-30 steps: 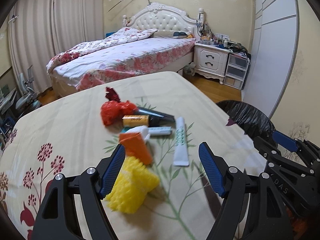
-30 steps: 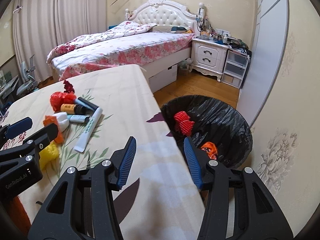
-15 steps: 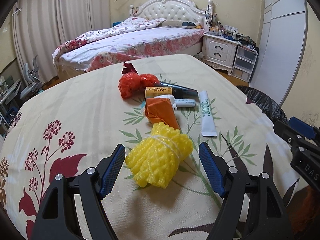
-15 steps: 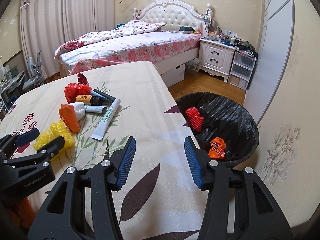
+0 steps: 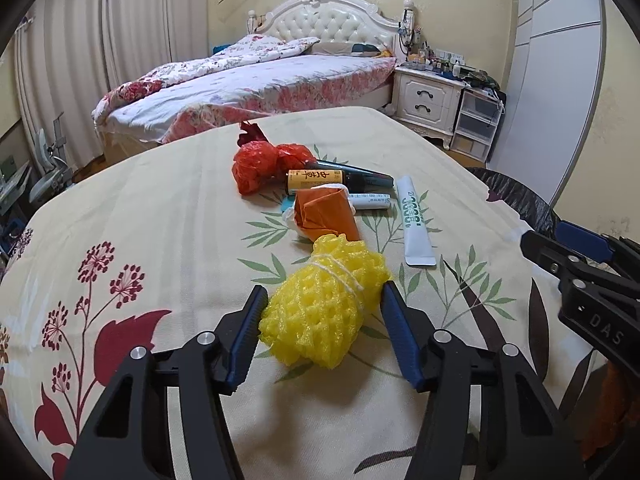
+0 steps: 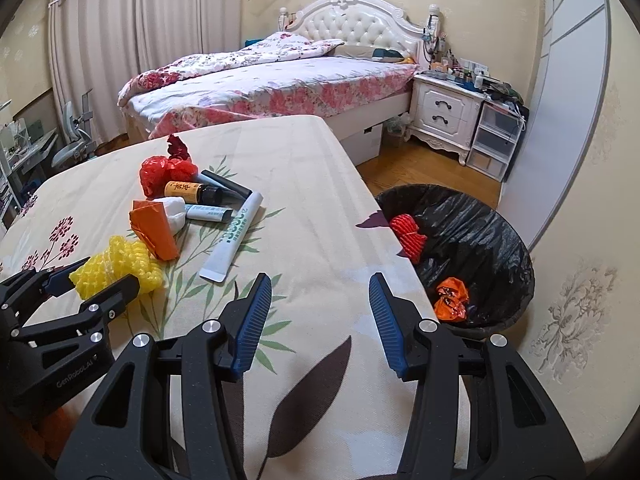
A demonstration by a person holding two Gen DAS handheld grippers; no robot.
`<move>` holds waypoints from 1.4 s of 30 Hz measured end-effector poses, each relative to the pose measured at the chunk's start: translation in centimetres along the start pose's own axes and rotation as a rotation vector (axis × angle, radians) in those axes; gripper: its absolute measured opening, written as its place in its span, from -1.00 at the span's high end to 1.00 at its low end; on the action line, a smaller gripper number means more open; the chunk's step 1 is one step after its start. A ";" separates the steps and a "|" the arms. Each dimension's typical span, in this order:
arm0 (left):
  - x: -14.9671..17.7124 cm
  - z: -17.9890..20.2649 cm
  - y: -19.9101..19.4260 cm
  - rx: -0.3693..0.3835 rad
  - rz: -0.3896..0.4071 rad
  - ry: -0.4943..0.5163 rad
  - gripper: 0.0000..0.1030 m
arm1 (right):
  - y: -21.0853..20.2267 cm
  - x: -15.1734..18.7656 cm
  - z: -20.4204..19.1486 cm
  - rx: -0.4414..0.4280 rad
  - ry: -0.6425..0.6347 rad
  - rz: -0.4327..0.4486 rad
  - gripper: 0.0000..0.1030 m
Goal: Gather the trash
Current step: 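Lift the yellow mesh sleeve with the left gripper while the right gripper grasps the orange wrapper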
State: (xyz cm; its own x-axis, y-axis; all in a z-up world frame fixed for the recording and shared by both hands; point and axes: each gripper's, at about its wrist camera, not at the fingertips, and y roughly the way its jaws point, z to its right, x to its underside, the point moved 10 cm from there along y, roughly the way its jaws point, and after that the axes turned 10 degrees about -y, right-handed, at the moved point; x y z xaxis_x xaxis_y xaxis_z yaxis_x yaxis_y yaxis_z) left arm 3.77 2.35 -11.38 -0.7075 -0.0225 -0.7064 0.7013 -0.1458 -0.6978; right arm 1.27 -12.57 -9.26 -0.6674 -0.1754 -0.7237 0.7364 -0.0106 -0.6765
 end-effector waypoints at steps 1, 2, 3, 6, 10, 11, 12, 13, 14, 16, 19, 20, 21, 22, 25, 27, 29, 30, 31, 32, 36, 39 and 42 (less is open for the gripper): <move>-0.1 -0.2 -0.3 -0.001 0.005 -0.003 -0.11 | 0.0 -0.2 -0.3 -0.006 -0.003 0.001 0.03; -0.1 -0.5 -0.6 -0.002 0.009 -0.008 -0.11 | 0.1 -0.4 -0.6 -0.013 -0.007 0.002 0.03; -0.1 -0.8 -0.9 -0.002 0.012 -0.017 -0.11 | 0.1 -0.6 -0.8 -0.018 -0.012 0.004 0.03; -0.7 -2.2 -1.9 -0.014 0.034 -0.044 -0.11 | 0.4 -1.3 -2.1 -0.038 -0.031 0.008 0.03; -1.5 -4.9 -2.3 -0.050 0.051 -0.092 -0.11 | 0.9 -2.3 -4.4 -0.083 -0.061 0.011 0.03; -1.7 -5.7 -2.4 -0.062 0.053 -0.103 -0.11 | 1.0 -2.5 -4.9 -0.090 -0.069 0.013 0.03; -1.9 -6.6 -2.3 -0.079 0.056 -0.115 -0.11 | 1.1 -2.8 -5.4 -0.099 -0.077 0.014 0.03; -2.1 -7.5 -2.2 -0.094 0.057 -0.128 -0.11 | 1.2 -3.0 -6.1 -0.112 -0.087 0.015 0.03; -2.2 -8.3 -2.2 -0.106 0.058 -0.138 -0.11 | 1.4 -3.3 -6.7 -0.122 -0.096 0.016 0.03; -2.4 -10.0 -2.0 -0.135 0.059 -0.163 -0.11 | 1.7 -3.8 -7.9 -0.140 -0.113 0.017 0.03; -2.7 -12.5 -2.0 -0.179 0.068 -0.189 -0.11 | 2.3 -4.5 -9.6 -0.166 -0.132 0.014 0.03; -2.7 -13.2 -2.0 -0.189 0.069 -0.197 -0.11 | 2.5 -4.6 -10.1 -0.175 -0.138 0.009 0.03; -2.7 -13.7 -1.9 -0.196 0.070 -0.204 -0.11 | 2.8 -4.7 -10.5 -0.181 -0.142 0.005 0.03; -2.8 -14.2 -1.9 -0.204 0.069 -0.213 -0.11 | 3.1 -4.8 -11.0 -0.188 -0.146 0.000 0.02; -2.6 -15.5 -1.7 -0.217 0.061 -0.229 -0.11 | 3.9 -4.9 -12.1 -0.201 -0.157 -0.013 -0.14; -2.5 -15.9 -1.6 -0.219 0.056 -0.232 -0.11 | 4.4 -4.9 -12.6 -0.203 -0.168 -0.024 -0.14; -2.4 -16.1 -1.4 -0.218 0.053 -0.233 -0.11 | 4.9 -4.8 -13.1 -0.200 -0.177 -0.035 -0.14; -2.3 -16.1 -1.4 -0.217 0.050 -0.235 -0.11 | 5.0 -4.8 -13.1 -0.198 -0.181 -0.041 -0.14; -2.3 -16.0 -1.2 -0.214 0.047 -0.237 -0.11 | 5.3 -4.7 -13.2 -0.194 -0.186 -0.047 -0.12; -2.3 -16.0 -1.1 -0.211 0.044 -0.239 -0.11 | 5.4 -4.5 -13.4 -0.191 -0.191 -0.051 0.03; -2.1 -15.8 -0.9 -0.206 0.035 -0.237 -0.11 | 5.5 -4.1 -13.6 -0.206 -0.199 -0.068 0.33; -2.3 -15.4 -1.0 -0.205 0.038 -0.235 -0.11 | 5.0 -4.1 -13.6 -0.207 -0.203 -0.060 0.34; -2.4 -14.9 -1.2 -0.201 0.041 -0.234 -0.11 | 4.1 -4.2 -13.2 -0.213 -0.196 -0.044 0.34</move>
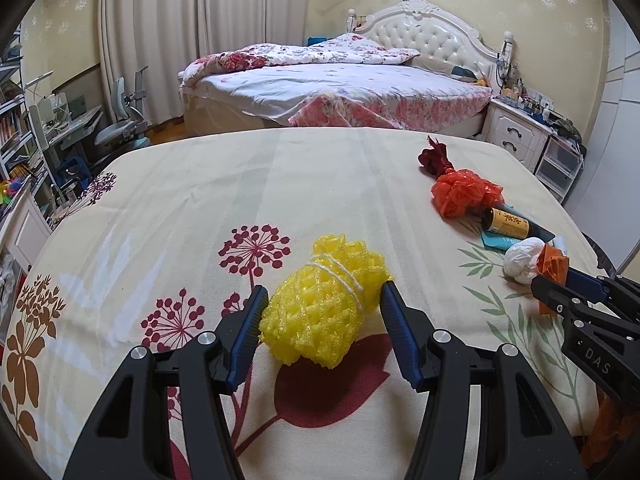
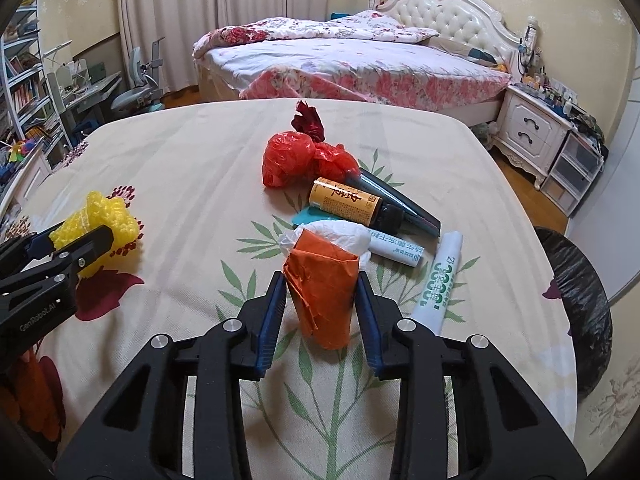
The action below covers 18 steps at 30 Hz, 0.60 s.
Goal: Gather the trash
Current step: 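Lift the yellow mesh sleeve with the left gripper while the right gripper grasps the orange wrapper, then carry both items over the trash bin and open both grippers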
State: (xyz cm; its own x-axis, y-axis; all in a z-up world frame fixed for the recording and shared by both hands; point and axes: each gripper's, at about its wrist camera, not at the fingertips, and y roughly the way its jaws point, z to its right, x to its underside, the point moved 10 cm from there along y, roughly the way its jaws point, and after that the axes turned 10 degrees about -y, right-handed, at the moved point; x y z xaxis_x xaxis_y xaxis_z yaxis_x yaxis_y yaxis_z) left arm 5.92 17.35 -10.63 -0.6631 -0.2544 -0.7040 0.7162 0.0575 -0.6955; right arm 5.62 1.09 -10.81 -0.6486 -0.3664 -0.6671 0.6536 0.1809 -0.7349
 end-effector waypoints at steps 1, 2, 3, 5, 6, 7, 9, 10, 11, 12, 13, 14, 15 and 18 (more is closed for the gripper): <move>0.0 0.2 -0.2 0.003 0.002 0.001 -0.11 | -0.3 0.0 0.1 0.000 0.003 0.006 0.34; -0.1 0.5 -0.5 0.008 0.007 0.002 -0.11 | -0.6 -0.1 0.3 0.001 0.006 0.012 0.34; -0.1 0.8 -0.7 0.013 0.011 0.003 -0.11 | -1.1 -0.1 0.6 0.002 0.011 0.019 0.34; -0.2 1.7 -1.2 0.029 0.021 0.013 -0.11 | -1.8 -0.1 1.2 0.009 0.021 0.031 0.34; -0.2 2.3 -1.5 0.038 0.027 0.017 -0.11 | -2.2 0.0 1.6 0.014 0.028 0.037 0.34; -0.3 3.0 -1.7 0.048 0.031 0.024 -0.11 | -2.6 0.0 2.1 0.022 0.036 0.044 0.34; -0.3 4.6 -2.1 0.073 0.042 0.042 -0.11 | -3.1 0.0 3.2 0.038 0.053 0.055 0.34; -0.4 5.4 -2.2 0.084 0.046 0.050 -0.11 | -3.5 0.0 4.0 0.051 0.065 0.061 0.34; -0.4 6.4 -2.4 0.100 0.050 0.060 -0.11 | -3.7 0.0 4.7 0.063 0.076 0.066 0.34; -0.4 7.2 -2.5 0.112 0.051 0.068 -0.11 | -4.0 0.1 5.5 0.075 0.087 0.071 0.34; -0.5 8.1 -2.6 0.125 0.054 0.076 -0.11 | -4.2 0.3 6.4 0.087 0.098 0.074 0.34; -0.5 8.9 -2.7 0.137 0.057 0.084 -0.11 | -4.4 0.4 7.1 0.099 0.109 0.078 0.34; -0.5 9.9 -2.7 0.151 0.060 0.093 -0.11 | -4.6 0.5 7.9 0.112 0.120 0.081 0.34; -0.4 12.6 -2.8 0.188 0.064 0.115 -0.11 | -5.4 1.1 10.7 0.157 0.160 0.089 0.34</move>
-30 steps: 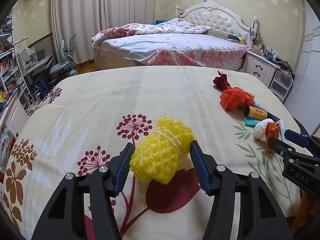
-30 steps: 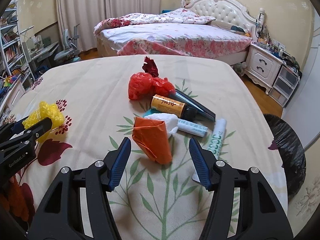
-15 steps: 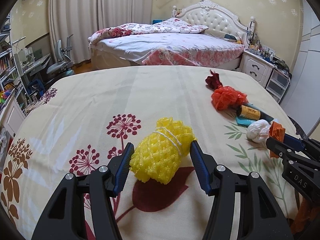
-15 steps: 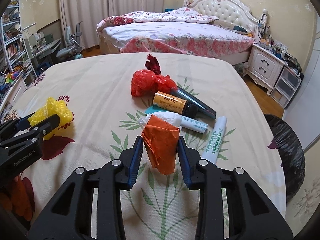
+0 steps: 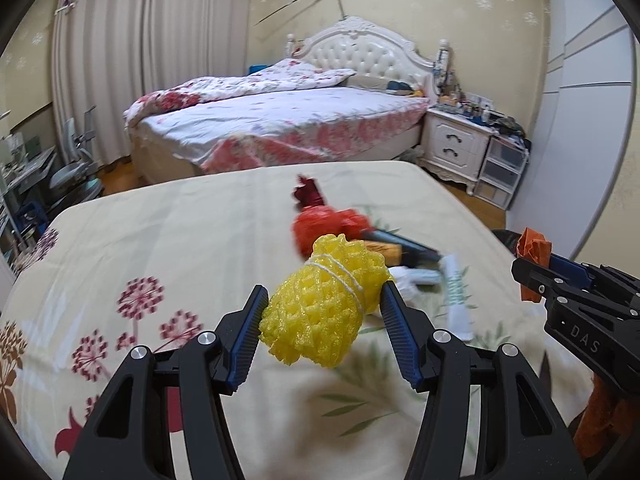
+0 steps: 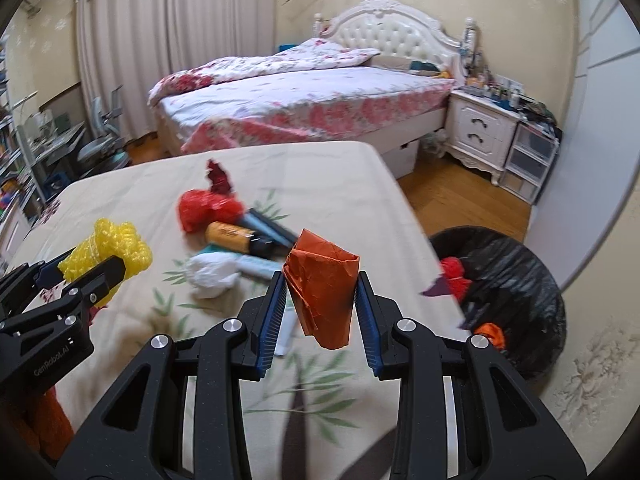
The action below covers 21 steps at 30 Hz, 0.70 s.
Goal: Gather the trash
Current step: 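Carry both items over the trash bin and open both grippers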
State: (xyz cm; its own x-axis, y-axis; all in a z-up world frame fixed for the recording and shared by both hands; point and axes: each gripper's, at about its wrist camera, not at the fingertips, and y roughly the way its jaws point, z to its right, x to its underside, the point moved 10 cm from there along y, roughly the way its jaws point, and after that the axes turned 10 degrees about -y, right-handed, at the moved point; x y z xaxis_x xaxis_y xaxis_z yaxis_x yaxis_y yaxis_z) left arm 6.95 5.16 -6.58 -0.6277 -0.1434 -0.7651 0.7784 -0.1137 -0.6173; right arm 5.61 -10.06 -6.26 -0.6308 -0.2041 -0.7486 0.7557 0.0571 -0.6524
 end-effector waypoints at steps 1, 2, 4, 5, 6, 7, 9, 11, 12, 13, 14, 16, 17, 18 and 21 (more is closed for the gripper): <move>-0.1 0.9 0.2 0.015 -0.002 0.005 -0.11 | -0.1 0.1 1.1 0.017 0.014 0.003 0.34; -0.2 1.6 0.5 0.028 -0.004 0.008 -0.11 | -0.3 0.1 2.1 0.033 0.024 0.006 0.34; -0.5 3.2 1.0 0.054 -0.010 0.013 -0.11 | -0.4 0.3 4.2 0.073 0.045 0.010 0.34; -0.7 3.9 1.3 0.064 -0.011 0.017 -0.11 | -0.5 0.4 5.3 0.092 0.057 0.012 0.34; -0.9 4.8 1.5 0.074 -0.009 0.024 -0.11 | -0.5 0.5 6.5 0.113 0.072 0.014 0.34; -1.1 5.5 1.7 0.082 -0.005 0.033 -0.11 | -0.5 0.6 7.4 0.126 0.084 0.014 0.33; -1.4 7.2 2.1 0.100 0.000 0.054 -0.11 | -0.4 0.9 9.3 0.154 0.107 0.013 0.33; -1.5 8.8 2.5 0.118 0.003 0.070 -0.11 | -0.1 1.1 11.1 0.185 0.126 0.009 0.33; -1.6 9.6 2.7 0.125 0.007 0.081 -0.11 | 0.1 1.2 11.9 0.199 0.135 0.008 0.33; -1.7 10.4 3.0 0.133 0.008 0.092 -0.11 | 0.4 1.4 12.7 0.211 0.145 0.005 0.33; -1.7 11.2 3.3 0.140 0.009 0.102 -0.11 | 0.7 1.5 13.4 0.219 0.158 0.002 0.33; -1.9 12.9 4.0 0.152 0.013 0.124 -0.11 | 1.3 1.8 14.8 0.230 0.181 -0.006 0.33; -2.0 13.6 4.4 0.155 0.016 0.134 -0.11 | 1.6 1.8 15.2 0.237 0.191 -0.009 0.33; -2.1 14.4 4.9 0.160 0.017 0.146 -0.11 | 1.7 2.0 15.8 0.243 0.199 -0.011 0.33; -2.5 16.5 6.0 0.176 0.017 0.166 -0.11 | 2.6 2.3 17.4 0.260 0.224 -0.020 0.33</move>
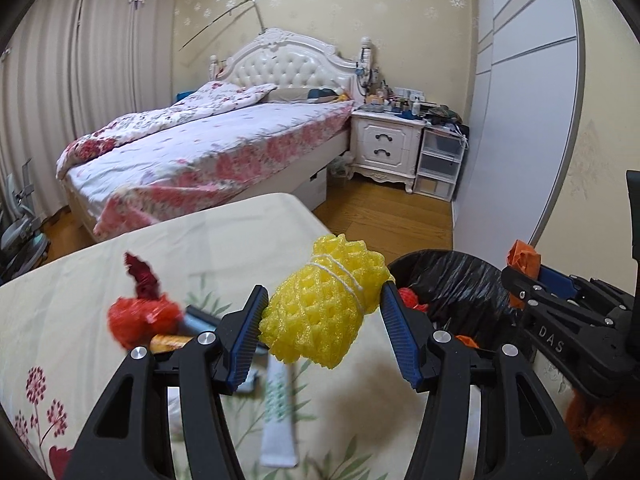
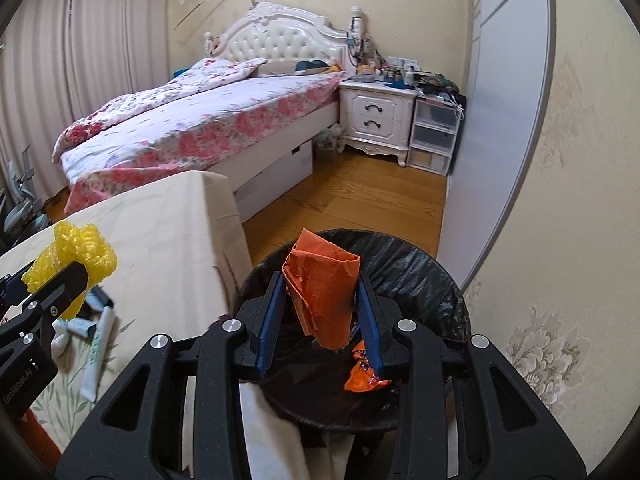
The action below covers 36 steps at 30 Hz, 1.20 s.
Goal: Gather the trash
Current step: 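Carry both items over the trash bin and open both grippers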
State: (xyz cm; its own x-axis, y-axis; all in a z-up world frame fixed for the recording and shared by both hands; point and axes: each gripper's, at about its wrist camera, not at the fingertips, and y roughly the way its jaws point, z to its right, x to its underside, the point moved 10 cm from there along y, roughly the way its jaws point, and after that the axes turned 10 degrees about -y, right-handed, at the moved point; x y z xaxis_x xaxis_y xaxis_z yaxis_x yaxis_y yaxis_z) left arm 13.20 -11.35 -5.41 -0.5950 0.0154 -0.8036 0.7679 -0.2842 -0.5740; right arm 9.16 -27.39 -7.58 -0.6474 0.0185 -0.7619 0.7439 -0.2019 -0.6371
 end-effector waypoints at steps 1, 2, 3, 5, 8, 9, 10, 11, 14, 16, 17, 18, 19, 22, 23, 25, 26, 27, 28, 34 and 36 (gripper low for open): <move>-0.2 0.6 0.6 0.005 -0.001 0.009 -0.11 | 0.3 0.0 0.3 0.005 0.005 -0.003 0.33; -0.3 1.0 1.0 0.007 -0.002 0.015 -0.11 | 0.6 0.1 0.6 0.012 0.011 -0.006 0.33; -0.3 1.5 1.6 0.010 -0.005 0.024 -0.11 | 0.9 0.1 0.8 0.017 0.016 -0.008 0.33; -0.3 2.4 2.4 0.016 -0.012 0.039 -0.11 | 1.7 0.1 1.6 0.031 0.029 -0.015 0.33; 0.0 3.5 4.0 0.026 -0.035 0.056 -0.11 | 2.6 0.2 2.4 0.039 0.047 -0.024 0.33; 0.0 3.8 4.5 0.029 -0.040 0.062 -0.11 | 2.8 0.2 2.6 0.043 0.050 -0.026 0.33; 0.0 4.1 5.0 0.031 -0.045 0.068 -0.11 | 3.0 0.3 2.7 0.047 0.053 -0.028 0.33; 0.0 4.4 5.4 0.033 -0.049 0.074 -0.11 | 3.3 0.3 2.9 0.053 0.055 -0.030 0.33; 0.0 5.2 6.6 0.034 -0.062 0.090 -0.11 | 4.0 0.4 3.5 0.059 0.071 -0.038 0.33; 0.0 5.6 7.2 0.037 -0.069 0.096 -0.11 | 4.5 0.5 4.0 0.061 0.081 -0.043 0.33; 0.1 5.7 7.4 0.036 -0.071 0.100 -0.12 | 4.6 0.5 4.1 0.062 0.085 -0.045 0.33; 0.1 5.9 7.7 0.034 -0.073 0.104 -0.12 | 4.8 0.6 4.3 0.062 0.089 -0.046 0.32; 0.1 6.1 7.8 0.033 -0.076 0.107 -0.12 | 4.9 0.6 4.4 0.063 0.092 -0.048 0.32; 0.1 6.4 8.4 0.028 -0.080 0.112 -0.13 | 5.1 0.8 4.7 0.066 0.102 -0.050 0.32; 0.1 6.4 8.5 0.027 -0.082 0.115 -0.15 | 5.2 0.7 4.8 0.066 0.103 -0.050 0.31; 0.2 6.5 8.7 0.025 -0.085 0.119 -0.21 | 5.3 0.6 4.9 0.070 0.105 -0.048 0.31; 0.2 6.5 8.8 0.023 -0.087 0.119 -0.27 | 5.3 0.6 4.9 0.071 0.103 -0.048 0.31; 0.2 6.5 8.9 0.018 -0.088 0.117 -0.31 | 5.3 0.6 4.9 0.072 0.103 -0.048 0.31; 0.2 6.5 9.0 0.014 -0.088 0.113 -0.41 | 5.3 0.6 4.9 0.075 0.105 -0.047 0.30; 0.2 6.3 9.1 0.002 -0.086 0.108 -0.49 | 4.9 0.5 5.3 0.094 0.117 -0.033 0.05; 0.2 6.3 9.1 -0.001 -0.088 0.108 -0.51 | 4.9 0.5 5.4 0.097 0.118 -0.032 0.04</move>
State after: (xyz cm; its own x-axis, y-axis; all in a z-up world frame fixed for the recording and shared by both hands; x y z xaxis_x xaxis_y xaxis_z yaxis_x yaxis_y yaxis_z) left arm 18.61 -19.96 -9.82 -0.6310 0.1435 -0.7624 0.7144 -0.2758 -0.6431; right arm 11.58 -33.62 -10.42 -0.6425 0.1403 -0.7533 0.6998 -0.2932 -0.6514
